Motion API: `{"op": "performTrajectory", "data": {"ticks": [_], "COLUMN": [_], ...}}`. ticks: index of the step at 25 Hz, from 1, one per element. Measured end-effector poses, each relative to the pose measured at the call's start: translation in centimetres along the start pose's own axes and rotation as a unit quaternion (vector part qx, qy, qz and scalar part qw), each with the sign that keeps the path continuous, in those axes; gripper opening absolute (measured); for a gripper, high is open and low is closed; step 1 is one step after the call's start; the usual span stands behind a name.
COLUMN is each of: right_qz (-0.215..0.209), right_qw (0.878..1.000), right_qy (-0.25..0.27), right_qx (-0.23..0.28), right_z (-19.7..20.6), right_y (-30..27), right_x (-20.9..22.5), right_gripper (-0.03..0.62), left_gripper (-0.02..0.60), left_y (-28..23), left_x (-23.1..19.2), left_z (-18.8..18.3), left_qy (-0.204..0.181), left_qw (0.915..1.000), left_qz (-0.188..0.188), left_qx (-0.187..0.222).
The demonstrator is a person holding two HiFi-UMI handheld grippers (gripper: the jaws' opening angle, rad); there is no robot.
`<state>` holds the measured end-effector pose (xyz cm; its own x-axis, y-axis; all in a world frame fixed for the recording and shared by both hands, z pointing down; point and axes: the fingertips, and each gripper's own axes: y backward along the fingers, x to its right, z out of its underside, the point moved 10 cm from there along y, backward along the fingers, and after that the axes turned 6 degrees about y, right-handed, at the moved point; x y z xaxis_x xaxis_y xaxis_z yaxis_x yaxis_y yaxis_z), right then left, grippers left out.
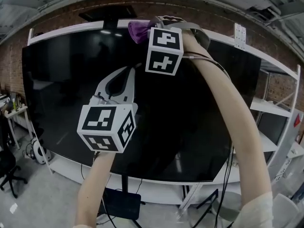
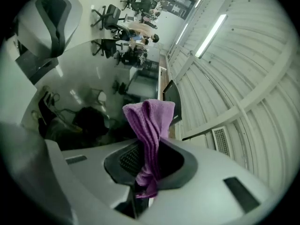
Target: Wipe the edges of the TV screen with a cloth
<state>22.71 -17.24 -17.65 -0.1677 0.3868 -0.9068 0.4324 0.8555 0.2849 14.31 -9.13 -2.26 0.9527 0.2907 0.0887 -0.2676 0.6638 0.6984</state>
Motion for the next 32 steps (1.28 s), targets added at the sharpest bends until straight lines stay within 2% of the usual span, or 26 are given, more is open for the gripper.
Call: {"op": "performTrajectory", "data": {"ticks": [6,11,13,18,23,32], "right_qz": [0.025,0.067,0.065,0.053,0.050,0.024], "right_qw": [1.000,0.998,0.998,0.998,0.998,0.998], "right_qy": [-0.002,0.002,0.009,-0.011,-0.007,-0.024], "right_qx": [-0.012,-0.015,-0.018,-0.021,-0.033,-0.047], "right_z": [4.6,6.1,6.6,8.8,12.0,18.3], "right_y": [2.1,2.9,3.2,4.3,5.7,8.9], "right_x": [-1.5,-2.6,-2.9,-3.0,-3.3,-3.9], "right_gripper": [0.063,0.063,0.063,0.063,0.063,0.063], "left_gripper": [0.015,0.015,0.015,0.015,0.015,0.015], "left_y": [-1.2,-2.5,-2.9,-3.6,-4.6,-7.9], "left_x": [3.4,5.9,7.0,8.9,11.5,17.6], "left_z": [0.0,1.8,3.0,4.5,4.5,4.3], "left_qy": [-0.007,0.012,0.013,0.024,0.018,0.045], "left_qw": [0.9999,0.9994,0.9989,0.9982,0.9981,0.9947], "left_qz": [0.011,0.025,0.034,0.046,0.059,0.089], "left_qx": [-0.011,-0.022,-0.029,-0.029,-0.005,0.024]}}
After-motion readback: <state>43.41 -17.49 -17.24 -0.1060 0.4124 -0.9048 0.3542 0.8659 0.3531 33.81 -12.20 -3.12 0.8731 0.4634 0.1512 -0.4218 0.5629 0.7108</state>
